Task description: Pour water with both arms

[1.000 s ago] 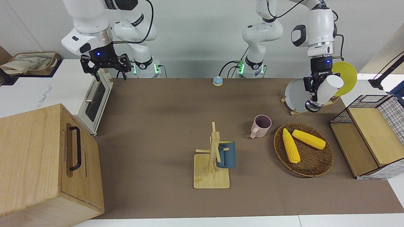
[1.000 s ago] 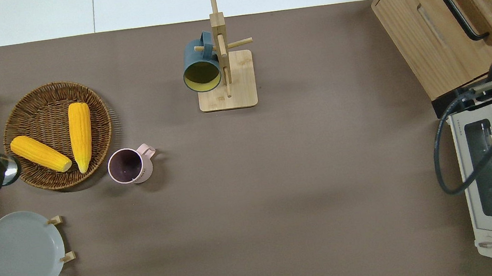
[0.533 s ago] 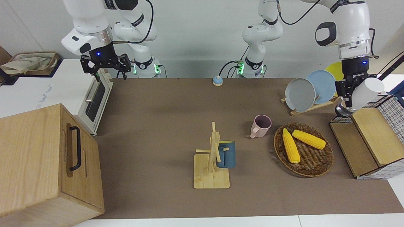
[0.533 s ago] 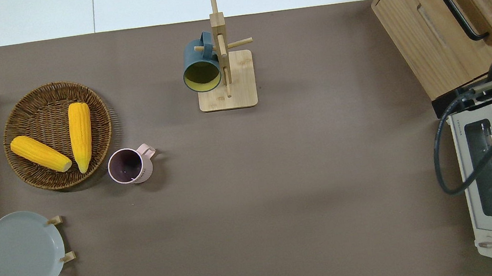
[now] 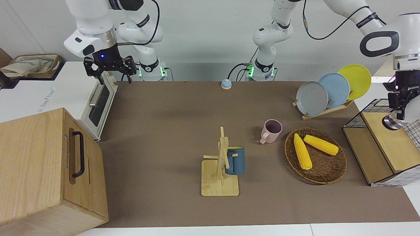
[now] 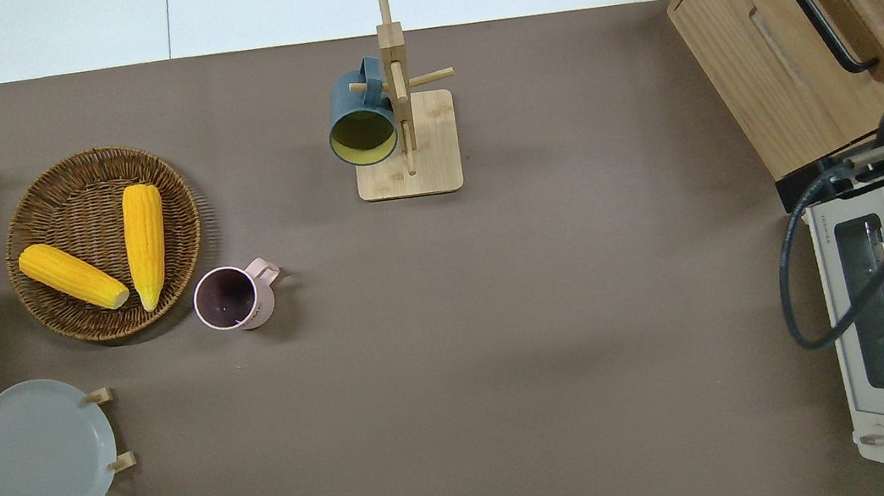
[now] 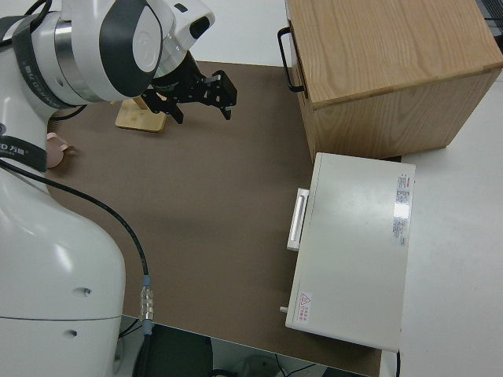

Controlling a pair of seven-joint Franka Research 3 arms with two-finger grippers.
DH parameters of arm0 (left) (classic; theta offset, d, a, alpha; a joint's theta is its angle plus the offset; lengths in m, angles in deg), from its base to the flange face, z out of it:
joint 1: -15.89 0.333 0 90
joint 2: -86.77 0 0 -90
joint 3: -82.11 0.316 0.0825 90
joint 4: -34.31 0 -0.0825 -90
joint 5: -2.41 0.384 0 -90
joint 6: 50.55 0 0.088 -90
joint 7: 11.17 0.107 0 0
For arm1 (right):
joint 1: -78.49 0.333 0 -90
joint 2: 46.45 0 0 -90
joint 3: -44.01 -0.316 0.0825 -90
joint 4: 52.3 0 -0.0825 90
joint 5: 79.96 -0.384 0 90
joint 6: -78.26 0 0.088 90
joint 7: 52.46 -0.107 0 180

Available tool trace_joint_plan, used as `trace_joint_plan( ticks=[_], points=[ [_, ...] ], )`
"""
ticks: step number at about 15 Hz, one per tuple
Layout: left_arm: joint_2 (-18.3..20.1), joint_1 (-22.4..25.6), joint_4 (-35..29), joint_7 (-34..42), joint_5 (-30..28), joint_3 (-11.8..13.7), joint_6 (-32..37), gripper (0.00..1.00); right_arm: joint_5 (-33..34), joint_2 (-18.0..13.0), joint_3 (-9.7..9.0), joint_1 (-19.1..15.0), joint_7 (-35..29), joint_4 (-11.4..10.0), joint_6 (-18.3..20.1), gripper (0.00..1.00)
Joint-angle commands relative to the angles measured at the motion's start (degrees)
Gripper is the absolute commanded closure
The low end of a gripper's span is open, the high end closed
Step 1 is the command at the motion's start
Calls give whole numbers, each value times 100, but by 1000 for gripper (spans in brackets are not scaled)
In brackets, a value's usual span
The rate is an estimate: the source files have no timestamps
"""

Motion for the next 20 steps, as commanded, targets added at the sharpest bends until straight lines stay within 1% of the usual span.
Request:
trace_joint_plan(
  ticks=[1,3,5,7,10,14,18,19,20],
  points=[
    [-385,548,677,1196,-886,-87,518,1000,-92,-40,-1,-29,105,5,56,13],
    [-499,646,704,1654,-1264,-88,546,1000,-92,-40,-1,-21,105,5,56,13],
    [-631,734,713,2338,-1878,-79,537,1000,-92,-40,-1,-21,105,5,56,13],
    [-754,734,704,2639,-2327,-70,528,1000,-83,-40,-1,-21,105,5,56,13],
    [-922,760,713,2930,-2523,-70,493,1000,-92,-40,-1,-21,105,5,56,13],
    [-1124,927,704,3615,-3102,-140,493,1000,-83,-40,-1,-21,105,5,56,13],
    [-1159,919,687,3669,-3130,-149,449,1000,-83,-40,-1,-21,105,5,65,13],
    [-1185,919,686,3669,-3130,-158,440,951,-92,-40,-1,-29,105,5,56,13],
    [-1186,910,686,3660,-3130,-158,440,770,-92,-40,-1,-29,105,5,65,13]
  ],
)
